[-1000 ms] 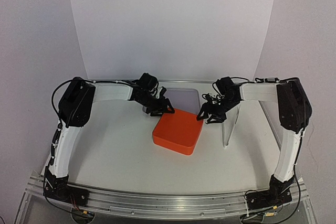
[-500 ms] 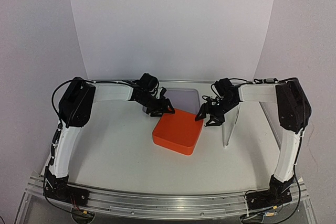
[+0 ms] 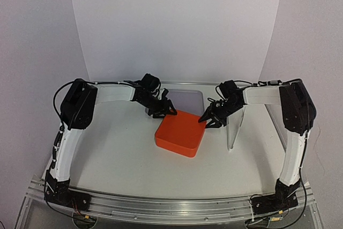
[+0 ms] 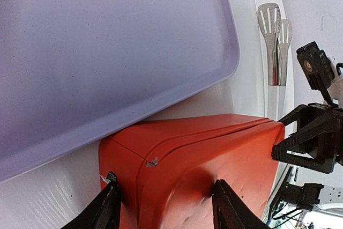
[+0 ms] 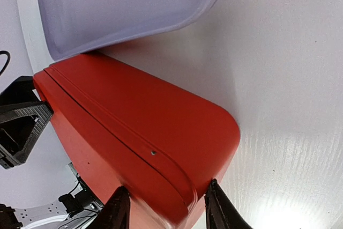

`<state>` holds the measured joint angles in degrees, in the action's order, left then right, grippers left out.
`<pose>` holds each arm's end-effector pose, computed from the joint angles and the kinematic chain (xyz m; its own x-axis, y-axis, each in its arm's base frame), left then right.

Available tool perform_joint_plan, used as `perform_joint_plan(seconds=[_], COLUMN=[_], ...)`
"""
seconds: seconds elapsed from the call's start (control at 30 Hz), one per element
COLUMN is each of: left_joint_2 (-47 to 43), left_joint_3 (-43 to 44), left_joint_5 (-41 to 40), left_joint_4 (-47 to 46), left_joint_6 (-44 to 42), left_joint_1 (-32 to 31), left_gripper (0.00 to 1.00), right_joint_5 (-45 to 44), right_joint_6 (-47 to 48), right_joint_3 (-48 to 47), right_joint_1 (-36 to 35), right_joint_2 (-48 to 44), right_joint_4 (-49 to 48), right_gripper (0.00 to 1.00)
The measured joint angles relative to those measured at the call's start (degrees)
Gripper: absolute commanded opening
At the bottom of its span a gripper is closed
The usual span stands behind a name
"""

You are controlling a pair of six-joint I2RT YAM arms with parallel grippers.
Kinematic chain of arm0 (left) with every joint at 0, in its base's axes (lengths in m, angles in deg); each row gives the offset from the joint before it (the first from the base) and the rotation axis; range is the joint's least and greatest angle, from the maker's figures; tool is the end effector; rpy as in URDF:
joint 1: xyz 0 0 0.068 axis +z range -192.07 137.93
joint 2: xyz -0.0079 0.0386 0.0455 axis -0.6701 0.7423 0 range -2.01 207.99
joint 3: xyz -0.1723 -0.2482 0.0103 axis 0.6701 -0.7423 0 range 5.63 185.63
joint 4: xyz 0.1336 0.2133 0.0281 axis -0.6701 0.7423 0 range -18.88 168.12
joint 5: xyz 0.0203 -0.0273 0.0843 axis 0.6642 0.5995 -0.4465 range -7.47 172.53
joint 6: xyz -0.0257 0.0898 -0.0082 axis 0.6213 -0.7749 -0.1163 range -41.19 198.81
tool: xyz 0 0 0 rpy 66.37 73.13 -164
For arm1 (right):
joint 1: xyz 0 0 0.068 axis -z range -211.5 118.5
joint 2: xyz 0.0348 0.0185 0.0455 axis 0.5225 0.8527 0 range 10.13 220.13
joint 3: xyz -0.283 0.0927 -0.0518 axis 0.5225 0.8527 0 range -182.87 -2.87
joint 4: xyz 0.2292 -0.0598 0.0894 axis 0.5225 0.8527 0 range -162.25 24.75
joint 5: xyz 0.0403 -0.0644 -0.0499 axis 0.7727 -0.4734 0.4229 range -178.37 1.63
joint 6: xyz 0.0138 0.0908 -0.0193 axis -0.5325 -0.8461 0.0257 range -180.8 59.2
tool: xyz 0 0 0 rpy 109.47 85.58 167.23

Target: Pack the chocolate

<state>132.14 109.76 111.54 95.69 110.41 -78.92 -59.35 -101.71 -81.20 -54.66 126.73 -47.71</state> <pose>0.4119 -0.3598 0.1380 -0.9481 0.1378 -0.2864 0.2964 0.7086 -0.6403 0.3902 0.2117 0.1459 -0.9768 0.2049 -0.0629 0.1214 0.7708 0.6254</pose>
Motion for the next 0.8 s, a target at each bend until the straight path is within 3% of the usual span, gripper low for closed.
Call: perform_joint_plan(seconds=[0.2, 0.43, 0.67, 0.8], left_joint_2=[0.23, 0.57, 0.24, 0.22], left_joint_3=[-1.11, -2.50, -5.59, -5.97], left_joint_5=[1.81, 4.46, 8.56, 9.75], left_joint_4=[-1.11, -2.71, -7.14, -7.59], left_joint_6=[0.05, -0.01, -0.16, -0.21], left_joint_1=[0.84, 1.81, 2.97, 3.45], left_gripper=[0.37, 0.35, 0.18, 0.17], right_joint_5=[2.83, 6.13, 7.46, 8.19], right_joint_6=[-3.77, -5.71, -5.68, -5.73], right_joint_3=[0.83, 0.90, -0.47, -2.89], right_joint_1=[0.65, 1.42, 1.42, 1.41], right_joint_2=[0.82, 2.15, 3.08, 4.32], right_joint_4=[-1.76, -2.42, -1.24, 1.23], right_gripper=[0.34, 0.39, 0.39, 0.38])
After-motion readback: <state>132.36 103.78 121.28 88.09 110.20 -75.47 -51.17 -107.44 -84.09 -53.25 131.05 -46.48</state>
